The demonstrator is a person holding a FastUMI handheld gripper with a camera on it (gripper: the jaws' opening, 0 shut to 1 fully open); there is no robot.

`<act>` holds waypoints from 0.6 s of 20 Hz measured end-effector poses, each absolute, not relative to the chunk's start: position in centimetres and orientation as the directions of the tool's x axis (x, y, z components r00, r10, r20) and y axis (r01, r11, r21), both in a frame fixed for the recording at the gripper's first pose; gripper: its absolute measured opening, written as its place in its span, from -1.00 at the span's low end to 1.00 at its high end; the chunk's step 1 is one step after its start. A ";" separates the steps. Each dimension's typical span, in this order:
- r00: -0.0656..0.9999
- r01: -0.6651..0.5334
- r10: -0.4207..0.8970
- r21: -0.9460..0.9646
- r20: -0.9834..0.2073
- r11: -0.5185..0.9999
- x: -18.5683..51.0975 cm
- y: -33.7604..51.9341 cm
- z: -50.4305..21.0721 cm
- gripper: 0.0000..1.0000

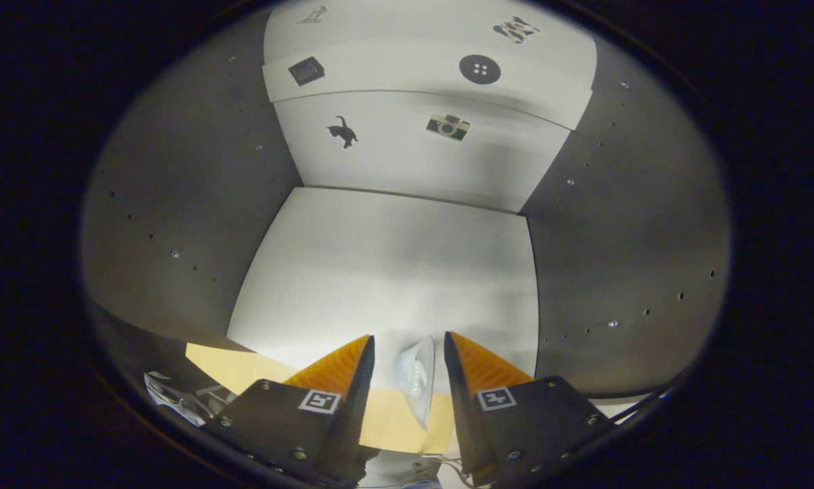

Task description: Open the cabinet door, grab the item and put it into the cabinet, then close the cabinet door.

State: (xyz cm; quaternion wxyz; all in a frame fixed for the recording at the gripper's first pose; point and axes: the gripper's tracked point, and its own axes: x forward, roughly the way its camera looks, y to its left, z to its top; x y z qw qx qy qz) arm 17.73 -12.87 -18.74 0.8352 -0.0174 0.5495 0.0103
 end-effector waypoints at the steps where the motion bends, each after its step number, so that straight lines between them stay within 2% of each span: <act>1: 0.404 -0.031 -0.002 -0.015 -0.915 0.999 17.7 -13.1 -18.5 0.18; 7: 0.496 0.007 0.051 0.062 -0.867 0.998 18.3 -13.0 -16.2 0.22; 12: 0.626 0.028 0.076 0.120 -0.776 0.992 18.9 -13.2 -12.8 0.22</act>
